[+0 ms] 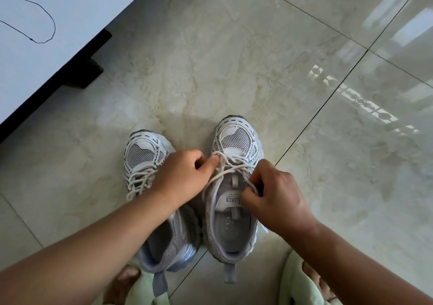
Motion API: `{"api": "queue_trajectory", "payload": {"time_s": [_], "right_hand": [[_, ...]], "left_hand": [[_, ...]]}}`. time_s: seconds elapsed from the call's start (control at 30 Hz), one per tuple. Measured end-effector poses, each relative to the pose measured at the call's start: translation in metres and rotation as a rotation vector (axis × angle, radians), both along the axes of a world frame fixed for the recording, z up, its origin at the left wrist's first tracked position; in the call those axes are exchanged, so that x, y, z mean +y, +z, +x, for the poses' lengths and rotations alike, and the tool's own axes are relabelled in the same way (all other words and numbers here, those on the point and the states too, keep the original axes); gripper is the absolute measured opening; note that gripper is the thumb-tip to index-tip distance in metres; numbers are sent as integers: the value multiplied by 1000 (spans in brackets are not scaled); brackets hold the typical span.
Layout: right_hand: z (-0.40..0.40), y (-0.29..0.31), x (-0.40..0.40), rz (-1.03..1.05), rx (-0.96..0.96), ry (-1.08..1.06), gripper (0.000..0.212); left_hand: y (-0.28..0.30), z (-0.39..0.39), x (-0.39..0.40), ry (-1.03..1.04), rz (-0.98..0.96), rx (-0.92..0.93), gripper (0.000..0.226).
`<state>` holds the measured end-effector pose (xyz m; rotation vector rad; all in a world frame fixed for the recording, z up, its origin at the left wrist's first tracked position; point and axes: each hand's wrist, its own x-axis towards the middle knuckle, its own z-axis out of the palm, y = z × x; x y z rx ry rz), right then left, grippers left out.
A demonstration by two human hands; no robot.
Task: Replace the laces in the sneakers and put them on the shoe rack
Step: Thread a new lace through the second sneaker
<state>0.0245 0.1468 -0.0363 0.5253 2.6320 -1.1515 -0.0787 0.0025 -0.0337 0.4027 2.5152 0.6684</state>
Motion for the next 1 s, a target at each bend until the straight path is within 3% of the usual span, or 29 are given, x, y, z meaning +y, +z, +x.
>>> {"api": "queue_trajectory", "payload": {"time_s": [0.1, 0.17, 0.2, 0.3, 0.37, 0.43, 0.57, 0.63, 0.7, 0.73, 0.8, 0.87, 0.93, 1.0], "right_hand": [[-1, 0, -2, 4, 10, -5, 18], [-1, 1, -3, 20, 15, -1, 14], [-1, 2, -3, 30, 20, 4, 14], [0, 3, -2, 50, 35, 17, 15], [-1, 4, -2, 58, 39, 17, 15], [-1, 3, -3, 65, 46, 22, 15], [1, 3, -2, 60, 34, 0, 14], [2, 2, -3, 64, 41, 2, 15], [2, 2, -3, 64, 49, 5, 15], [3, 3, -3, 62, 46, 4, 14], [4, 3, -2, 54, 45, -4, 13], [4, 2, -1, 62, 49, -6, 13], [4, 2, -2, 68, 45, 1, 12], [3, 2, -2, 70, 45, 6, 12]], "left_hand": [[3, 3, 6, 316, 254, -327, 26], [6, 1, 7, 338, 308, -392, 20], [4, -2, 4, 242, 252, -320, 20], [-5, -25, -14, -172, 3, 316, 15], [-11, -32, -25, -288, -53, 495, 13], [-9, -20, -21, -186, -58, 358, 19], [-1, 0, -2, 137, -28, -130, 49], [-1, 2, 0, 337, 134, -392, 41], [3, -1, 0, 382, 218, -534, 28], [4, -5, -3, 278, 172, -457, 25], [4, -19, -15, -23, -50, -2, 18], [5, -34, -27, -148, -237, 325, 14], [2, -39, -36, -175, -310, 394, 16], [-4, -33, -40, -242, -207, 415, 24]]}}
